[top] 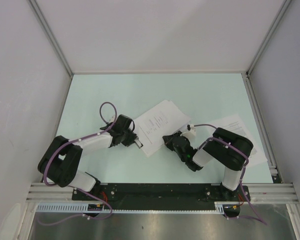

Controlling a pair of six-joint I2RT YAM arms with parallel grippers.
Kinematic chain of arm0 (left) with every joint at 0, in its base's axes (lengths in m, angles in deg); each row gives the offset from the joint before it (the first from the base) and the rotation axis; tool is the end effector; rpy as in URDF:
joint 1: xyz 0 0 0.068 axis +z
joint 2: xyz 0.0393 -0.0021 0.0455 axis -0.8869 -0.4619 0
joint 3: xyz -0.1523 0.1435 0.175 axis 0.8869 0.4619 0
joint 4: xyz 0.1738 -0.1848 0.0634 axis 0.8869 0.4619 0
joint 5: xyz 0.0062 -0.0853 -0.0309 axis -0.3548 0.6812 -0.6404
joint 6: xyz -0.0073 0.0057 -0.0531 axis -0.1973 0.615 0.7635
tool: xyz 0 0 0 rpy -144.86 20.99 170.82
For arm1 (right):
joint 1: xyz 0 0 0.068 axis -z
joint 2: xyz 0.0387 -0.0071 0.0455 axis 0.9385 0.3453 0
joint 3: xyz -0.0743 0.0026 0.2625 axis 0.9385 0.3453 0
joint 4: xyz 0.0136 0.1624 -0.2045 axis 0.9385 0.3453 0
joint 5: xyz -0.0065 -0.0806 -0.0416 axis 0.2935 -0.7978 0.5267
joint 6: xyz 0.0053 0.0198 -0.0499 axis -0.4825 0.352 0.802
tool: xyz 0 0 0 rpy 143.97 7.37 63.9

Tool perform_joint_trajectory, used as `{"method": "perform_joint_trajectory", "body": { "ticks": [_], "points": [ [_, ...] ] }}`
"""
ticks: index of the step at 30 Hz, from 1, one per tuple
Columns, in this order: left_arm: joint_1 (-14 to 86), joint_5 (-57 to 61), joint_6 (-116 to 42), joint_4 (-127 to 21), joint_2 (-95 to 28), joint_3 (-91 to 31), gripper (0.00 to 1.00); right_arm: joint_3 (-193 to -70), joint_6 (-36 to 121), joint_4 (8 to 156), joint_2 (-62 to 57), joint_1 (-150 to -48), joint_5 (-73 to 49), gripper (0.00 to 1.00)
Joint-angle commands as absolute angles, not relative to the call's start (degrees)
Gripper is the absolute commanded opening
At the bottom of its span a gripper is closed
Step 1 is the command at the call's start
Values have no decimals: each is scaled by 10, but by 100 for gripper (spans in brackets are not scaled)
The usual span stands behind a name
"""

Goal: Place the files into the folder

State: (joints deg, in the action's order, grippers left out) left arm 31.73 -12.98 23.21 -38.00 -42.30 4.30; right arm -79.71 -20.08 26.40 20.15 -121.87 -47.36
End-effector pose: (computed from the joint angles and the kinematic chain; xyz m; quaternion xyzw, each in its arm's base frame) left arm 0.2274 -0.1305 0.1486 -0.3539 0.8941 -0.1748 0.2116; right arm 0.1860 0.2114 0.0939 0.2527 0.7894 0.3552 0.4323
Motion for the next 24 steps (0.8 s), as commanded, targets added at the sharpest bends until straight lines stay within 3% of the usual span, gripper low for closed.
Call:
{"method": "perform_joint_trajectory", "body": {
  "ticks": [1,24],
  "points": [
    [316,-123,241,-322,-450,73,0,-798,-186,275,210,-1229,-490,0],
    [316,-132,232,-334,-434,100,0,-798,-133,298,185,-1209,-509,0]
  ]
}}
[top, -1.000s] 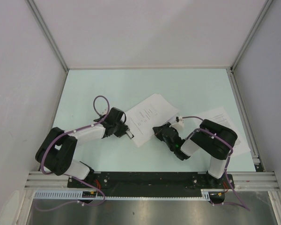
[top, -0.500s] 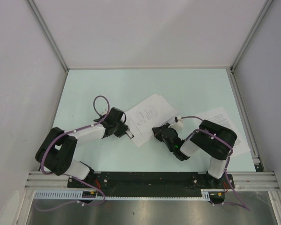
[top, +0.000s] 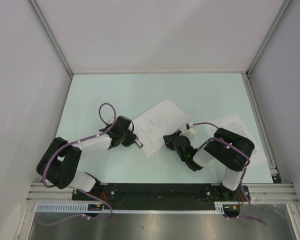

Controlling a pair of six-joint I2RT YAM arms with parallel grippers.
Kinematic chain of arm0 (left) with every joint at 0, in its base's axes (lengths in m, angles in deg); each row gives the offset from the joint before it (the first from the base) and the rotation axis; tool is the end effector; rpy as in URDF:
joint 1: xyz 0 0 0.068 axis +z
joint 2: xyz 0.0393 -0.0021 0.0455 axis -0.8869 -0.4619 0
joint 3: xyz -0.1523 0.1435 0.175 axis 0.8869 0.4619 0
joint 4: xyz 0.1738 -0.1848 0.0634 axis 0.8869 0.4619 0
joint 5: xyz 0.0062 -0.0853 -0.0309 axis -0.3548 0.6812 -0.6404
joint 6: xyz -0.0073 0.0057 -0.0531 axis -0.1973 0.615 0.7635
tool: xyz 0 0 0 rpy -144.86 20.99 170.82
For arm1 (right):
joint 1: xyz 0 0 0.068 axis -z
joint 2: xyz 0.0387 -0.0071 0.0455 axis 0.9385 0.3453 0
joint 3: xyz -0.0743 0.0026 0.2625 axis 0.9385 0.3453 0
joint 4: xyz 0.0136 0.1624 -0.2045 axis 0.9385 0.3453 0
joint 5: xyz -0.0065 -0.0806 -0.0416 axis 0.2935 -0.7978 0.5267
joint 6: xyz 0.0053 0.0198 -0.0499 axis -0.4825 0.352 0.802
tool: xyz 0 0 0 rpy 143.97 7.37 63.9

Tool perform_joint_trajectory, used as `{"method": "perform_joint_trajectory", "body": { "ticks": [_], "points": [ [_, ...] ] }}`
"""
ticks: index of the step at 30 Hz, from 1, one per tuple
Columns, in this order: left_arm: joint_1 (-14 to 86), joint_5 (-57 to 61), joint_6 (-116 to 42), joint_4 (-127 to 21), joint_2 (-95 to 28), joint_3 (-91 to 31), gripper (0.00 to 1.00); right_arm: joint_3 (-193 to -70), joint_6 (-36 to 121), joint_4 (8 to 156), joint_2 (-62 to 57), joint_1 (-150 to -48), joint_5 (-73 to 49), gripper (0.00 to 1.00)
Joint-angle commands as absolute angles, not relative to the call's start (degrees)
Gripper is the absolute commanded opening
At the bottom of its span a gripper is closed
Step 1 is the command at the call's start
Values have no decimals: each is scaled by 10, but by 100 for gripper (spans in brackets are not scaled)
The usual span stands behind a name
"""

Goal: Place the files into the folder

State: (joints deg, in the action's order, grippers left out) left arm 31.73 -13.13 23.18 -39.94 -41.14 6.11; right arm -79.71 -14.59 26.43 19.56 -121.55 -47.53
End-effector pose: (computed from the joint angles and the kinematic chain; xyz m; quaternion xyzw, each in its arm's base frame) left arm 0.2234 -0.1280 0.1468 -0.3535 0.8909 -0.1825 0.2193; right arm 0.1873 0.2104 0.0966 0.2183 0.7969 0.3357 0.4523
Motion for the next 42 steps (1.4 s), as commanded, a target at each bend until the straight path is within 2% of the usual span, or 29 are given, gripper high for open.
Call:
{"method": "perform_joint_trajectory", "body": {
  "ticks": [1,9,20,31,42],
  "points": [
    [316,-133,231,-335,-434,101,0,-798,-130,291,185,-1208,-506,0],
    [315,-130,226,-335,-447,93,0,-812,-57,256,190,-1220,-482,0],
    [315,-128,224,-330,-451,87,0,-812,-56,231,199,-1231,-463,0],
    [315,-135,227,-360,-418,126,0,-807,-64,271,179,-1227,-505,0],
    [315,-140,218,-347,-426,117,0,-823,37,221,182,-1232,-463,0]
  ]
}}
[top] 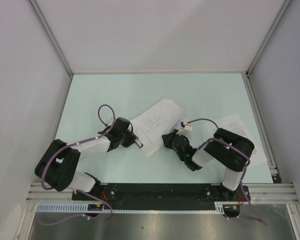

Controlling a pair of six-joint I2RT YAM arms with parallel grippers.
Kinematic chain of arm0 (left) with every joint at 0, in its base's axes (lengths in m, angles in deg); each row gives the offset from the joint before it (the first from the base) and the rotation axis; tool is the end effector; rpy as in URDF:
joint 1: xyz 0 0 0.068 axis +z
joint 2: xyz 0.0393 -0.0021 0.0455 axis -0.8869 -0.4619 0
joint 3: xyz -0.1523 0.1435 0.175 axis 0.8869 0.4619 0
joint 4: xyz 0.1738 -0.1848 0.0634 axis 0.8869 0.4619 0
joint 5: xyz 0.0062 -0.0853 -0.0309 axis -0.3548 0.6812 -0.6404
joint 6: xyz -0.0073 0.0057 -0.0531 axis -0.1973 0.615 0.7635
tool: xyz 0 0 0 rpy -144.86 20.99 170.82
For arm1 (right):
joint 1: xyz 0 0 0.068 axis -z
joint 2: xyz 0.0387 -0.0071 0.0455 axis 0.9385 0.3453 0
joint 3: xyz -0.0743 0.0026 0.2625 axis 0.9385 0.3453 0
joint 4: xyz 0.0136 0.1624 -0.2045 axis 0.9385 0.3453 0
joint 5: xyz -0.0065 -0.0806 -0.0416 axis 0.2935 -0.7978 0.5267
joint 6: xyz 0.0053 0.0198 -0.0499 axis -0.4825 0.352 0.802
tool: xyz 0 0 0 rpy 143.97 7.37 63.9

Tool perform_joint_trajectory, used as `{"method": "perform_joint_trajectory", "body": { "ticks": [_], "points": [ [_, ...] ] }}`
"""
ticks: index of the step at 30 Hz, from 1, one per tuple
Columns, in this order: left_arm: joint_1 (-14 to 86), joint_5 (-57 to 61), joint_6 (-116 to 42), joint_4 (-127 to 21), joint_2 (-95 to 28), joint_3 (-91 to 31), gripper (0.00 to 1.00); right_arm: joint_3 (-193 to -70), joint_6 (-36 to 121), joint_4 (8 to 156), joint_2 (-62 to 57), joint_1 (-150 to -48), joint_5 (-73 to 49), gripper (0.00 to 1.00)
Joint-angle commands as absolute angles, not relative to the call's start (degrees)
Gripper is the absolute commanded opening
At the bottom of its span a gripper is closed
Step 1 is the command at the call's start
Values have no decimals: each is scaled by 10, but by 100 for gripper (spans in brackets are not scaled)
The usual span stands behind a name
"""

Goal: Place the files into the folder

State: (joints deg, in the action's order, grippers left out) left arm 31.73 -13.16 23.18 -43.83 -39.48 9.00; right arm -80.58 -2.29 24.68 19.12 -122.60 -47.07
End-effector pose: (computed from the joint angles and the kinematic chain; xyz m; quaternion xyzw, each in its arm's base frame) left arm 0.2180 -0.1247 0.1441 -0.3525 0.8840 -0.1999 0.2330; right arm 0.1866 0.2184 0.1046 0.1275 0.8034 0.3114 0.4911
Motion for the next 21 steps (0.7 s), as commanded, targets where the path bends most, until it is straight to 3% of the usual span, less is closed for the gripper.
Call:
{"method": "perform_joint_trajectory", "body": {
  "ticks": [1,10,14,21],
  "points": [
    [315,-140,218,-346,-427,116,0,-827,45,221,181,-1232,-458,0],
    [315,-143,214,-337,-427,110,0,-837,77,210,181,-1229,-449,0],
    [315,-143,216,-336,-424,114,0,-837,31,315,145,-1231,-515,0],
    [315,-139,216,-342,-432,112,0,-837,45,326,123,-1235,-541,0]
  ]
}}
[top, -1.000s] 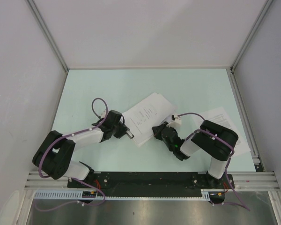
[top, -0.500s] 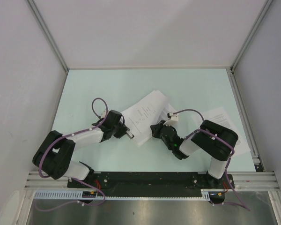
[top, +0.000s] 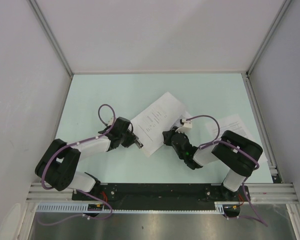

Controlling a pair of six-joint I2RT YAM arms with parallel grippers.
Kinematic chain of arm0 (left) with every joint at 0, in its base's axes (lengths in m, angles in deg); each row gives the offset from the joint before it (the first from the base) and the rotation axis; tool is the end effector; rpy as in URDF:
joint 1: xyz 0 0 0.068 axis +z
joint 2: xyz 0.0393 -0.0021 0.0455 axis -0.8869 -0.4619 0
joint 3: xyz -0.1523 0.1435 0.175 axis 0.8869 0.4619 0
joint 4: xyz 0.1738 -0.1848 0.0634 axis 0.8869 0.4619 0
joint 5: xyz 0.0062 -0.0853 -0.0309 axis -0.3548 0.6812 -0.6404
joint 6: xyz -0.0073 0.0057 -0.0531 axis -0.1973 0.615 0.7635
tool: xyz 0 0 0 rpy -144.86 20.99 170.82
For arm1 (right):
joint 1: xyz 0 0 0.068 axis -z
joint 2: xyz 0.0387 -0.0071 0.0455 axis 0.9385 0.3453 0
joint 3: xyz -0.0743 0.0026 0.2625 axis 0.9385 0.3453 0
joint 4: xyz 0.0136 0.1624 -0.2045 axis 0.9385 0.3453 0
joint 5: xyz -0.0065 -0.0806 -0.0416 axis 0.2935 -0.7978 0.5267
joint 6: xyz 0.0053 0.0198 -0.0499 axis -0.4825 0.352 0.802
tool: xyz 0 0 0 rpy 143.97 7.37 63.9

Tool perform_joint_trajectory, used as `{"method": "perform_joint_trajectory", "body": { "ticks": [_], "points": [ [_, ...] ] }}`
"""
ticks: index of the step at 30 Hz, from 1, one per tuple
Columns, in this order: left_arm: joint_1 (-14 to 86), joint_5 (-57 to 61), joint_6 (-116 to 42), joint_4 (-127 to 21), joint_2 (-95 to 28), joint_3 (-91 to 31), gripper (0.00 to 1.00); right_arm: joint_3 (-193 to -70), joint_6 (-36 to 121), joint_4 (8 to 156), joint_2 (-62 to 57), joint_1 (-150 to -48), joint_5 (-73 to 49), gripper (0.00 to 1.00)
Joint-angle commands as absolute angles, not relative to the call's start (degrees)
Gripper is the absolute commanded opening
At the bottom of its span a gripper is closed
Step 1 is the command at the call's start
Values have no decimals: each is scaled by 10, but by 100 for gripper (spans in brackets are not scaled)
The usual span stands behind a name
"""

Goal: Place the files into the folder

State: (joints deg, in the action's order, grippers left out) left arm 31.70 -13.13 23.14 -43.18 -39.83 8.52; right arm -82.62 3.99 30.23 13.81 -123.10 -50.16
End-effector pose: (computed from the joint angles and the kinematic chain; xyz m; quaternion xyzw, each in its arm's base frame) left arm 0.2188 -0.1254 0.1442 -0.3521 0.8857 -0.1966 0.2302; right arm 0.1887 0.2225 0.1283 0.0989 0.7966 0.2803 0.5264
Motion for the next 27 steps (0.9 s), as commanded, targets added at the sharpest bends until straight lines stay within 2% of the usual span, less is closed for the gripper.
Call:
{"method": "perform_joint_trajectory", "body": {
  "ticks": [1,16,27],
  "points": [
    [316,-139,215,-342,-432,111,0,-837,52,316,130,-1235,-533,0],
    [314,-143,216,-359,-417,123,0,-837,64,255,156,-1248,-491,0],
    [314,-143,229,-379,-406,157,0,-850,-22,386,142,-1228,-542,0]
  ]
}}
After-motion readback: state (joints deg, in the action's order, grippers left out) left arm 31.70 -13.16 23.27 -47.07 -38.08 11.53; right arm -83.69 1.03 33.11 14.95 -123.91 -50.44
